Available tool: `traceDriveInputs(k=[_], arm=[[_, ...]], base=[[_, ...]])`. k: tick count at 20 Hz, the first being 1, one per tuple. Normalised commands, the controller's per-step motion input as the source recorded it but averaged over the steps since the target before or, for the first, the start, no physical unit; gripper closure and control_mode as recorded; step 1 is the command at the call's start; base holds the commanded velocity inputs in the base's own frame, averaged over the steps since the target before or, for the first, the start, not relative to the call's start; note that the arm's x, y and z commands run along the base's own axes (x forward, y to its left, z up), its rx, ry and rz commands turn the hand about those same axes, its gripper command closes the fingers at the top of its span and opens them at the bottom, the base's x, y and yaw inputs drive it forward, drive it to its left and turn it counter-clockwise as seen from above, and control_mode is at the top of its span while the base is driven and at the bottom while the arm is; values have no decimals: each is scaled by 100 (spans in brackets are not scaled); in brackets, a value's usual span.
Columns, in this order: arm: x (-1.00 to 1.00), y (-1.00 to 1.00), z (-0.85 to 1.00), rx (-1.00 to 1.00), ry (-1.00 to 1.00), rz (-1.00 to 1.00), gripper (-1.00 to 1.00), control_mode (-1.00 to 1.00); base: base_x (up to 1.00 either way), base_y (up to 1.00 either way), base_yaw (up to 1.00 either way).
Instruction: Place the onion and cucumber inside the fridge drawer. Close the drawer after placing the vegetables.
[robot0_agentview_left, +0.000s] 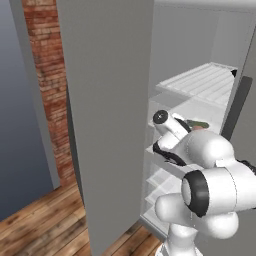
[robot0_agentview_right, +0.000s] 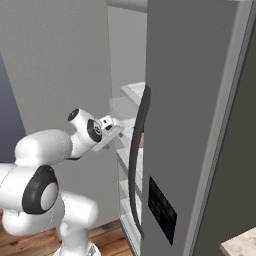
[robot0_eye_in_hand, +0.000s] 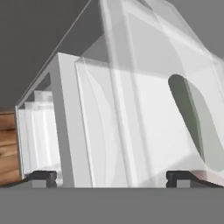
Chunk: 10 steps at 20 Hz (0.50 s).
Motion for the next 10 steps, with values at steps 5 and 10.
traceDriveInputs(k=[5,10], arm=[[44,-51,8,4,-6,0,-100,-100],[45,-48,15,3,-6,0,-100,-100]], base=[[0,0,0],[0,0,0]])
